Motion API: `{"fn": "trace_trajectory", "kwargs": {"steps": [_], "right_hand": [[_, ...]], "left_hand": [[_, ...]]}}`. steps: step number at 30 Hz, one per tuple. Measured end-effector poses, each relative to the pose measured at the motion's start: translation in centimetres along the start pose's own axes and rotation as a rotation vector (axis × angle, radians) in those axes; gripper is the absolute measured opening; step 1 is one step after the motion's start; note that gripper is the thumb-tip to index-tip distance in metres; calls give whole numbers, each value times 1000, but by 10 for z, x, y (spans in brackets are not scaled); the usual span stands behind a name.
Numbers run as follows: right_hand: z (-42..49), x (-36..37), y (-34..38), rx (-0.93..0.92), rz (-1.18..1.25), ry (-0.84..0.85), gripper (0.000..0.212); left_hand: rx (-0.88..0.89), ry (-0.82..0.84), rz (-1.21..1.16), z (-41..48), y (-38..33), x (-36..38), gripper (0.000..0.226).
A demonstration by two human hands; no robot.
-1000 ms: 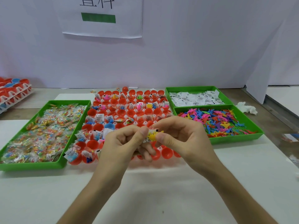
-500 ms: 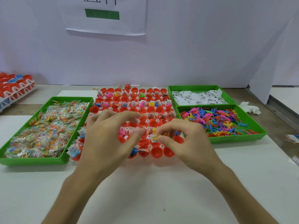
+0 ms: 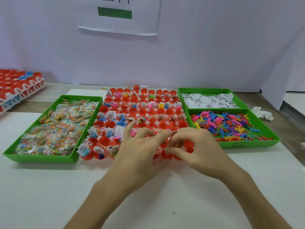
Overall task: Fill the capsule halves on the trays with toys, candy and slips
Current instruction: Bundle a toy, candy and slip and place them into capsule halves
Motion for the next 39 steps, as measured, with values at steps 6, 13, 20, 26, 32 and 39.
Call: {"fn": "trace_trajectory", "kwargs": {"steps": [6,13,20,26,32,39], "right_hand": [[1,7,-1,12,-57,83,9],[5,16,-1,15,-66,47,16],[3,7,0,-12,-33,-8,18],[0,0,-2,20,69,-18,22],[-1,-16,-20,94,214,-233,13],[-6,-30,-43,141,321,-454,24]], "left_hand": [[5,-45,62,4,-1,8,65],[-7,-34,45,4,0,10,69],[-5,-44,0,2,3,6,64],[0,29,-78,1,7,3,61],[-106,-9,-243,4,24,-24,49],[-405,-141,-546,4,131,-62,16]]}}
Point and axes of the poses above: each hand's wrist, its own z-axis towards the middle knuckle, its own x-axis out of the palm, y = z × x, the point moved 3 cm from there along z, towards the middle knuckle, and after that the axes turned 15 degrees about y, right-handed, at the moved point
